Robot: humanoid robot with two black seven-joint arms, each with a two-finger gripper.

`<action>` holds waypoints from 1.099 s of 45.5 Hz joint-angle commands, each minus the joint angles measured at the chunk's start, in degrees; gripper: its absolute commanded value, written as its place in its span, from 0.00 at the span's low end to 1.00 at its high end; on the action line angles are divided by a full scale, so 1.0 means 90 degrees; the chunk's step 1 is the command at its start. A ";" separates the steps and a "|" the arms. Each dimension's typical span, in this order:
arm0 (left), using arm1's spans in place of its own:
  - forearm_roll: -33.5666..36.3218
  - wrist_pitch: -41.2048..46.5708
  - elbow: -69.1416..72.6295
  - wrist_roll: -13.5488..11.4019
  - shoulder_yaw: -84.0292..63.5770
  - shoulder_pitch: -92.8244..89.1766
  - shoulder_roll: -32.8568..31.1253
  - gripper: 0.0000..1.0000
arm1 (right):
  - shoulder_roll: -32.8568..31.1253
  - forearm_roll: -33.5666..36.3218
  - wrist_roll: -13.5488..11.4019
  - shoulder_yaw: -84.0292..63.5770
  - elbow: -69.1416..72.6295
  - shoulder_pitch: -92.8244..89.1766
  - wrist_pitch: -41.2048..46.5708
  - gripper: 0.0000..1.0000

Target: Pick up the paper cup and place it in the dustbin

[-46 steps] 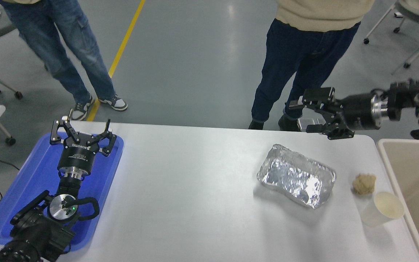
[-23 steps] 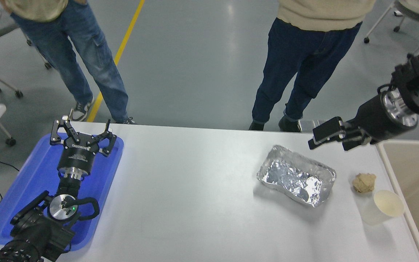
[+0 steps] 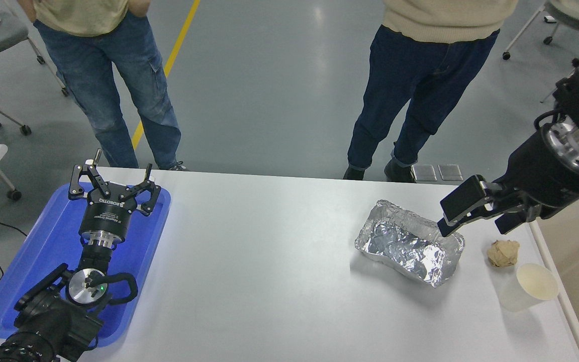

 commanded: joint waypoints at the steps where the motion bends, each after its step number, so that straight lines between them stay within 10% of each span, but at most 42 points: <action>1: -0.0001 0.0006 0.0010 0.0001 0.0000 0.0000 0.0000 1.00 | 0.0167 0.0332 0.0003 -0.0157 0.0108 0.0157 0.0106 1.00; 17: -0.0001 0.0006 0.0000 0.0001 0.0000 0.0000 -0.0009 1.00 | 0.0119 0.0079 -0.0017 -0.0226 0.0001 0.0089 0.0106 1.00; 35: -0.0001 0.0005 0.0000 0.0001 0.0000 0.0000 -0.0009 1.00 | -0.1617 -0.3932 0.0012 -0.0266 -0.2611 -0.2709 -0.0703 1.00; 50: -0.0001 0.0006 0.0000 -0.0009 0.0000 0.0000 0.0000 1.00 | -0.2108 -0.4688 0.0032 0.0975 -0.5008 -0.6062 -0.1993 1.00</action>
